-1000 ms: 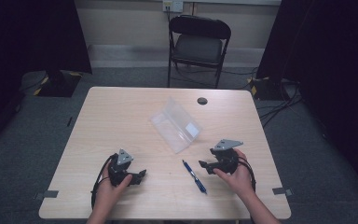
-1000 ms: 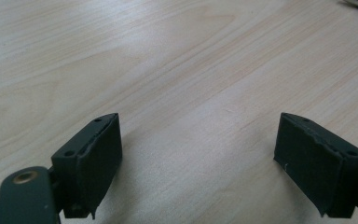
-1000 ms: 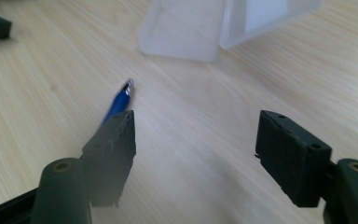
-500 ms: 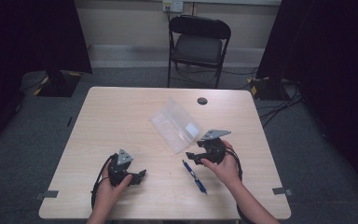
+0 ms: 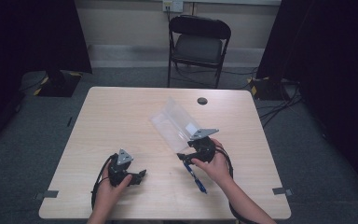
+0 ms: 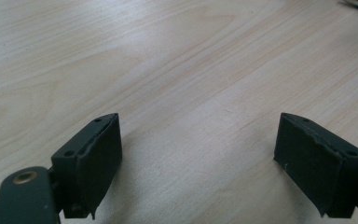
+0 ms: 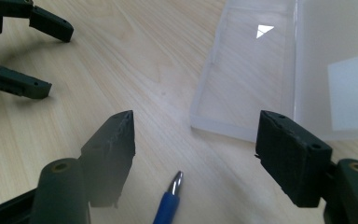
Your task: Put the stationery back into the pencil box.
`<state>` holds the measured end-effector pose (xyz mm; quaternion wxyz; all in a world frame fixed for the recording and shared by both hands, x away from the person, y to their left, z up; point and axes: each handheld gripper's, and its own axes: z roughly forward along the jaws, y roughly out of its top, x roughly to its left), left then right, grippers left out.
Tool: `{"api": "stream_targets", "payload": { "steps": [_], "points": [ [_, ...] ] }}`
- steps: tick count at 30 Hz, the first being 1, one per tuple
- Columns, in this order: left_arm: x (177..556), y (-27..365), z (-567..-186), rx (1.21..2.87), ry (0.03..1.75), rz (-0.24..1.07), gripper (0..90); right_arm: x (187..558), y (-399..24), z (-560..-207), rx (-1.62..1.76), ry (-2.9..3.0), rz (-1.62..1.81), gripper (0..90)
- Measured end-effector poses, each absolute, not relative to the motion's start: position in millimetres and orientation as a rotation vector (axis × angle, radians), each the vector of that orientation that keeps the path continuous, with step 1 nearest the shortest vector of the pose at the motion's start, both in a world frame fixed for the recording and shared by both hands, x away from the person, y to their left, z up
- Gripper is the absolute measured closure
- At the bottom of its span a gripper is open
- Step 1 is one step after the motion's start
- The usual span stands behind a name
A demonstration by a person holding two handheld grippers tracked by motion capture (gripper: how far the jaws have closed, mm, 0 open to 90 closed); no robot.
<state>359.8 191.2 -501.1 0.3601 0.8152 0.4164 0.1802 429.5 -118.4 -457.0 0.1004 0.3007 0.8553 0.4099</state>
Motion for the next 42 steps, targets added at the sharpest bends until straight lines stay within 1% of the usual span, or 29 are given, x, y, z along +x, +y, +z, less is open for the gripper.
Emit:
{"api": "stream_targets", "payload": {
  "steps": [6, 12, 20, 24, 26, 29, 32, 35, 36, 42],
  "points": [
    [359.8, 191.1, -501.2, 2.099, 1.075, 0.465, 14.6, 435.9, -107.9, -456.6, 0.876, 2.53, 1.215, 32.4],
    [359.7, 191.3, -501.1, 2.102, 1.073, 0.464, 14.6, 443.6, -101.9, -461.1, 0.881, 2.534, 1.206, 40.3],
    [359.2, 191.9, -501.0, 2.107, 1.065, 0.465, 14.6, 452.6, -89.4, -470.6, 0.892, 2.541, 1.17, 53.1],
    [358.9, 191.7, -501.1, 2.104, 1.069, 0.463, 14.6, 452.5, -84.0, -477.6, 0.903, 2.574, 1.161, 61.6],
    [358.9, 191.7, -501.1, 2.104, 1.069, 0.462, 14.6, 449.5, -80.0, -478.2, 0.874, 2.563, 1.094, 66.3],
    [358.8, 191.7, -501.1, 2.104, 1.07, 0.462, 14.6, 449.0, -79.1, -478.0, 0.881, 2.565, 1.063, 76.7],
    [358.3, 191.9, -501.1, 2.103, 1.07, 0.465, 14.6, 451.7, -83.2, -479.3, 0.94, 2.561, 1.076, 82.7],
    [357.9, 191.9, -501.3, 2.098, 1.071, 0.46, 14.6, 452.6, -88.5, -478.9, 0.947, 2.551, 1.066, 82.8],
    [357.8, 191.9, -501.3, 2.098, 1.071, 0.459, 14.6, 452.7, -91.7, -478.1, 0.957, 2.556, 1.062, 88.8],
    [357.8, 191.9, -501.3, 2.098, 1.071, 0.46, 14.6, 453.1, -113.2, -478.2, 1.02, 2.515, 1.076, 88.6]
  ]
}}
